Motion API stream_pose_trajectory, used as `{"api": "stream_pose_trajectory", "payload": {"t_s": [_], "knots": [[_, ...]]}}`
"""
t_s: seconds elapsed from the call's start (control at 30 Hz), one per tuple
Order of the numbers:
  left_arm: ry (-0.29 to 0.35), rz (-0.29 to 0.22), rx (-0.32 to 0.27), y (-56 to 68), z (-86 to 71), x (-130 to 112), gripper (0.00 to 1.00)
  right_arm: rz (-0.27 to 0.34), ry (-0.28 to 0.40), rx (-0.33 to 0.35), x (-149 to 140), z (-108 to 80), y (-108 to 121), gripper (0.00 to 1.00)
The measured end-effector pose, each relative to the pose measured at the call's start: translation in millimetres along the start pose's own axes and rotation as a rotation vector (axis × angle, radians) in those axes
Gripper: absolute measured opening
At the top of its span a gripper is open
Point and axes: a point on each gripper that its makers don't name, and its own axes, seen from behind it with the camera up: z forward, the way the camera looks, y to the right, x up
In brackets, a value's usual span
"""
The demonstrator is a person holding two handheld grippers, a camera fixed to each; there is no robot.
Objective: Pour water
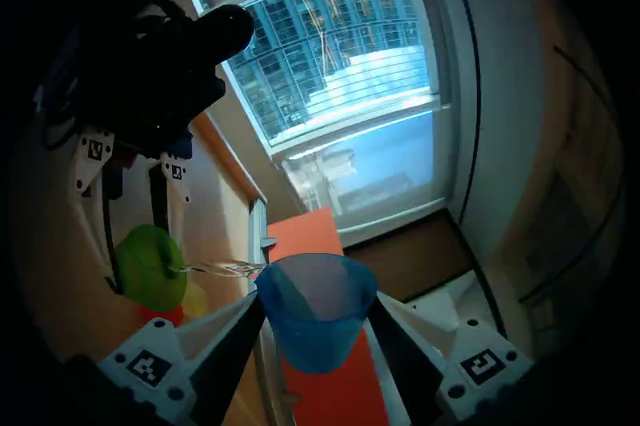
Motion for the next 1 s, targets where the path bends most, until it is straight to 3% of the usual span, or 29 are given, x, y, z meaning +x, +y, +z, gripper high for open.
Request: {"api": "stream_pose_trajectory", "payload": {"t_s": [1.0], "knots": [[0.002, 0.005, -0.005, -1.3, -0.7, 0.9, 0.84, -0.127, 0.002, -0.033, 7.1, 3.2, 11.4, 0.89]]}}
